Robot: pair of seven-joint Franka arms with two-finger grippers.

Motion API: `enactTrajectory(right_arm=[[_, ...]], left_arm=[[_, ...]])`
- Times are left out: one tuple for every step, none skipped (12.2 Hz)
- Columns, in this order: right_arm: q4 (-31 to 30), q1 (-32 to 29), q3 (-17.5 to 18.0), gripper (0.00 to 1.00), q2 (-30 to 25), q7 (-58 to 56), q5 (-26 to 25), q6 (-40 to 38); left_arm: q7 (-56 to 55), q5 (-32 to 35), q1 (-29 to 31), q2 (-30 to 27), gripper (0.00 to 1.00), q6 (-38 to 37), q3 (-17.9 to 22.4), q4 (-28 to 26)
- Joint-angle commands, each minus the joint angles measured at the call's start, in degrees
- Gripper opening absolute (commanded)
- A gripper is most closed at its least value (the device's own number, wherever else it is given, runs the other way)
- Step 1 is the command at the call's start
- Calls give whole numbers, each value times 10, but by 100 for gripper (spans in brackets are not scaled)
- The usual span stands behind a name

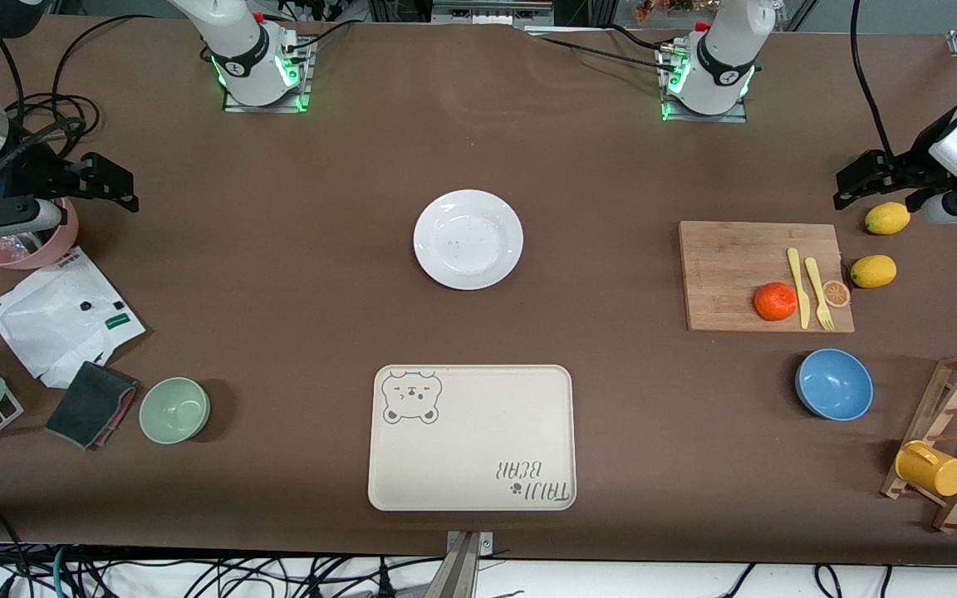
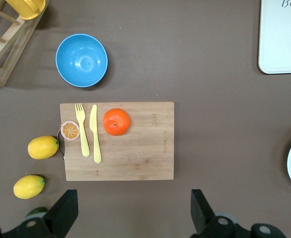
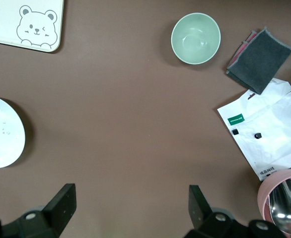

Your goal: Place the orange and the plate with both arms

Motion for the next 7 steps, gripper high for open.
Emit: enactTrajectory(right_arm=[[16,-2,2,100,6,0,-5,-11],[15,-2,2,100,6,1,-5,-11],[15,-2,2,100,6,1,-5,-13],[15,-2,2,100,6,2,-5,-20],[16,-2,2,100,6,1,-5,-20],[16,-2,2,100,6,1,-5,-20],[16,-2,2,100,6,1,-5,-20]], left_arm=[[-1,-7,2,-2,100,-8,-2,3],[-1,-7,2,-2,100,-8,-1,3],[-2,-7,2,-2,100,-8,-1,3],[-2,-7,3,-2,100,-8,-1,3],[-2,-7,2,-2,100,-8,-1,3],[-2,-7,2,-2,100,-8,-1,3],[-2,-7,2,-2,100,-8,-2,3]])
